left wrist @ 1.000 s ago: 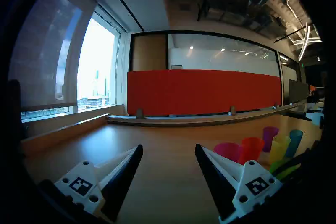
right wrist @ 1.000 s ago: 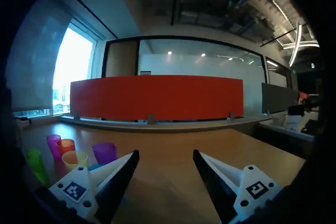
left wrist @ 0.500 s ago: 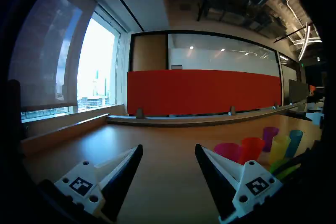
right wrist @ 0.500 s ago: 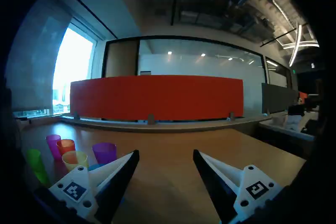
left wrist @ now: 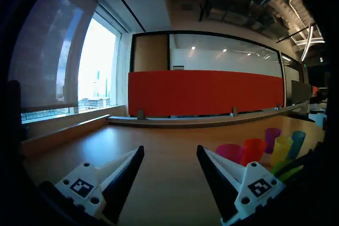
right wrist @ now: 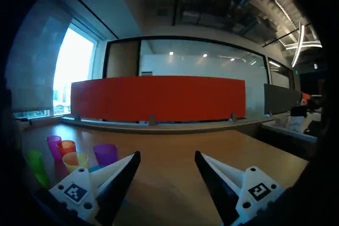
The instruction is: Pour water
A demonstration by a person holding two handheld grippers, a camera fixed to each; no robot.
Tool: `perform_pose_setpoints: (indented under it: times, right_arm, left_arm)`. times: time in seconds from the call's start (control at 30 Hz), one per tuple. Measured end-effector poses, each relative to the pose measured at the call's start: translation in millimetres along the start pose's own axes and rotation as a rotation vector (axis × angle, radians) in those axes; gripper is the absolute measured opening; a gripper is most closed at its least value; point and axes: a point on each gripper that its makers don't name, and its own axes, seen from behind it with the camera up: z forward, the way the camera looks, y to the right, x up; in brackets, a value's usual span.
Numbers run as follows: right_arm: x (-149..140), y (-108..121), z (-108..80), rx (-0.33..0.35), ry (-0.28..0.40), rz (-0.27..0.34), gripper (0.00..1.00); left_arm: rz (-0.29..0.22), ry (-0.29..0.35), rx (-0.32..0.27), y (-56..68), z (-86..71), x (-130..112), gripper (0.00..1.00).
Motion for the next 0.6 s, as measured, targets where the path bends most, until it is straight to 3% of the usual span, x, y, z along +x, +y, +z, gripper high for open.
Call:
perform_pose_setpoints:
  times: [0.6]
  right_arm:
    - [0.1, -0.3, 0.3, 0.0, 0.0, 0.0, 0.99]
  left_arm:
    - [-0.003, -0.001, 0.0, -0.2, 0.6, -2.8, 0.92]
